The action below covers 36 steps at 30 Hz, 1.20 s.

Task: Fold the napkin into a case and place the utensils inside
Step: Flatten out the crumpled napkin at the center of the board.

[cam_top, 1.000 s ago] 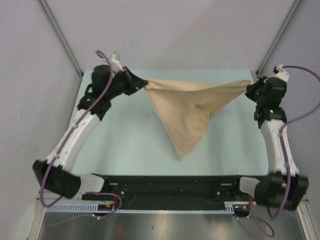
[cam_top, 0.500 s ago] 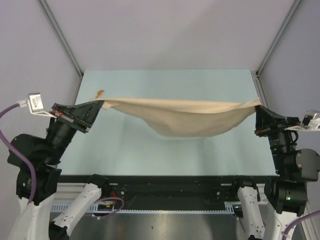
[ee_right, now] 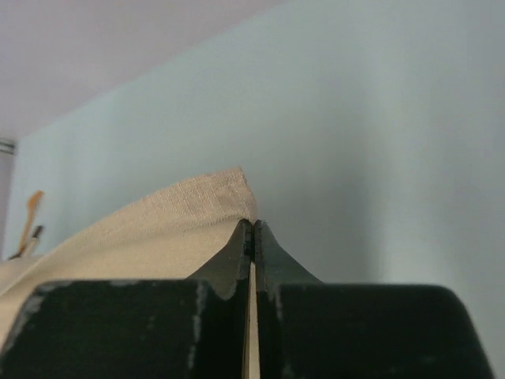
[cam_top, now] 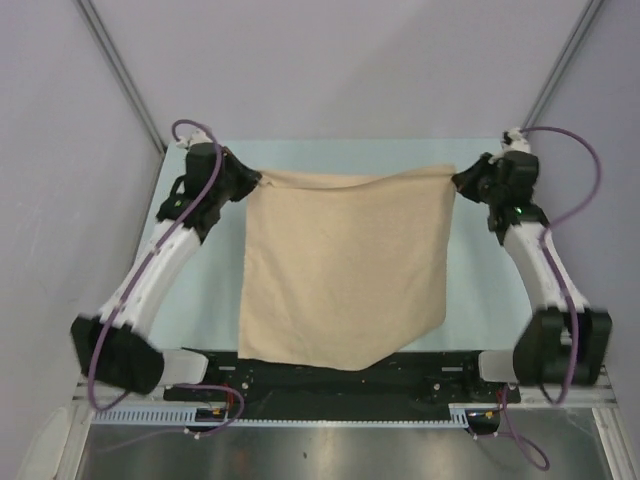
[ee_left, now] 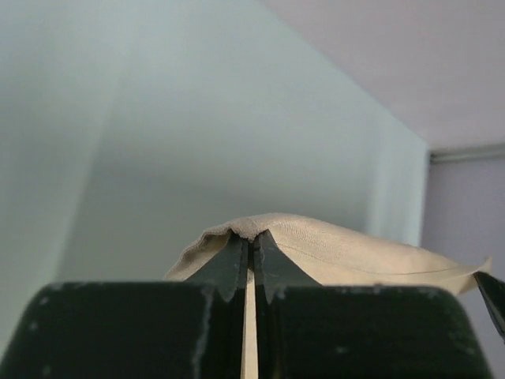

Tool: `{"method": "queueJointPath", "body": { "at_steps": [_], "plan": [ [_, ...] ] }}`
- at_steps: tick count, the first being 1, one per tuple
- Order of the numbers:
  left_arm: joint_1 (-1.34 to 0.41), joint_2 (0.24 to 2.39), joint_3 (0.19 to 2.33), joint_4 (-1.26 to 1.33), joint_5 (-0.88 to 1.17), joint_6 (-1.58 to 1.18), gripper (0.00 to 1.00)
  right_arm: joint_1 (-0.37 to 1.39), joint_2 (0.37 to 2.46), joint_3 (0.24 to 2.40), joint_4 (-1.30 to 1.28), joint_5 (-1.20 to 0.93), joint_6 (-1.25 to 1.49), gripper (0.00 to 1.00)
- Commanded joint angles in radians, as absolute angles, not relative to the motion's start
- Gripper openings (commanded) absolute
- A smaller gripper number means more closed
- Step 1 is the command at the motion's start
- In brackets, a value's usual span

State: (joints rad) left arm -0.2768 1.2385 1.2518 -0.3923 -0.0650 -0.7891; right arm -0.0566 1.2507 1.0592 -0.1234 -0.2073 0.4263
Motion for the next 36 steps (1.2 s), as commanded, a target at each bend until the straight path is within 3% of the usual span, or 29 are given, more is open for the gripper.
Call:
{"method": "queueJointPath", "body": {
  "at_steps": [1, 3, 4, 6, 7, 9, 12, 18, 28, 31, 36],
  "plan": [
    [-0.169, 1.603, 1.348, -0.338, -0.065, -0.899, 0.00, -0.023, 1.713, 1.315, -0.063, -0.179, 0.393, 0.03],
    [-0.134, 1.746, 1.437, -0.210, -0.008, -0.871, 0.15, -0.025, 1.872, 1.540, -0.118, -0.207, 0.414, 0.10],
    [-0.123, 1.879, 1.501, -0.224, -0.008, -0.867, 0.28, -0.023, 1.990, 1.596, -0.117, -0.206, 0.419, 0.29],
    [-0.103, 2.003, 1.697, -0.276, 0.049, -0.819, 0.42, -0.025, 2.110, 1.812, -0.194, -0.209, 0.439, 0.35],
    [-0.094, 2.075, 1.763, -0.316, 0.061, -0.801, 0.56, -0.018, 2.149, 1.875, -0.233, -0.206, 0.437, 0.43],
    [-0.095, 2.091, 1.877, -0.443, 0.054, -0.752, 0.64, -0.006, 2.216, 1.989, -0.363, -0.158, 0.381, 0.52],
    [-0.104, 1.993, 1.768, -0.436, 0.005, -0.719, 0.70, 0.029, 2.182, 1.921, -0.451, -0.055, 0.330, 0.58],
    [-0.113, 1.760, 1.328, -0.190, 0.118, -0.750, 0.60, 0.098, 1.962, 1.617, -0.346, -0.028, 0.334, 0.61],
    [-0.400, 1.514, 0.919, -0.140, 0.159, -0.800, 0.61, 0.123, 1.524, 1.028, -0.443, 0.182, 0.445, 0.61],
    [-0.414, 1.442, 0.798, -0.117, 0.134, -0.816, 0.59, 0.028, 1.383, 0.821, -0.390, 0.045, 0.453, 0.62],
    [-0.425, 1.300, 0.663, -0.091, 0.136, -0.815, 0.59, -0.057, 1.269, 0.674, -0.387, -0.084, 0.469, 0.65]
  ]
}}
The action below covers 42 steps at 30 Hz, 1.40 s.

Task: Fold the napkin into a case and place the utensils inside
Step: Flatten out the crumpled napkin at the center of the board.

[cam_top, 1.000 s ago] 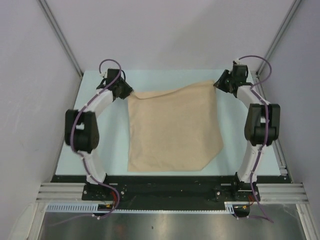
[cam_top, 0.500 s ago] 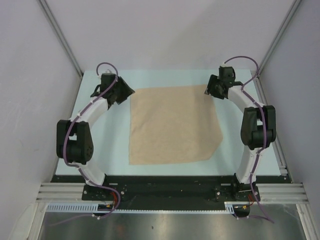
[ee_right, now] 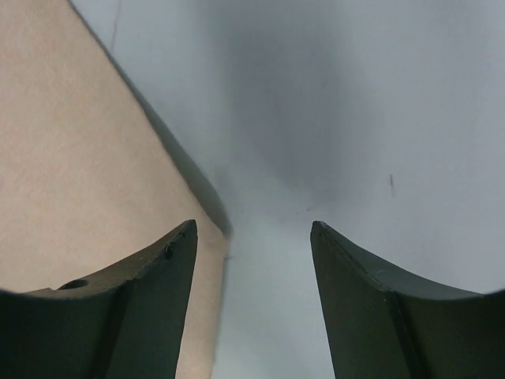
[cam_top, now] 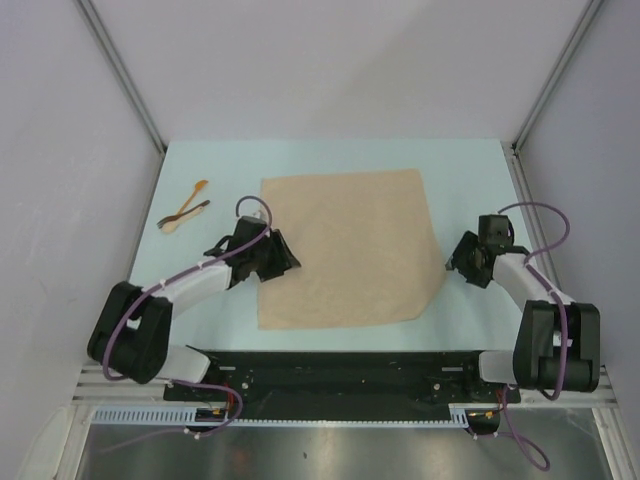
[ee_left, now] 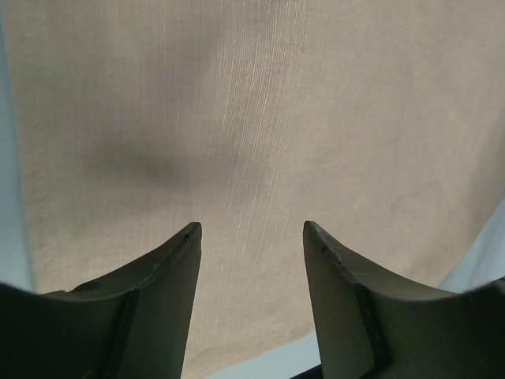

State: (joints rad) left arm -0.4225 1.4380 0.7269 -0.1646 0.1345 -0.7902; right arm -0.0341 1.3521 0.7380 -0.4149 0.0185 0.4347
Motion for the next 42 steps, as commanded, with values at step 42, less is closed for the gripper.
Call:
{"method": "queueJointPath", "body": {
  "at_steps": [42],
  "plan": [
    [-0.446, 0.816, 0.526, -0.365, 0.149, -0.856, 0.62, 0.279, 1.339, 0.566, -0.042, -0.178, 0.663, 0.56]
  ]
}}
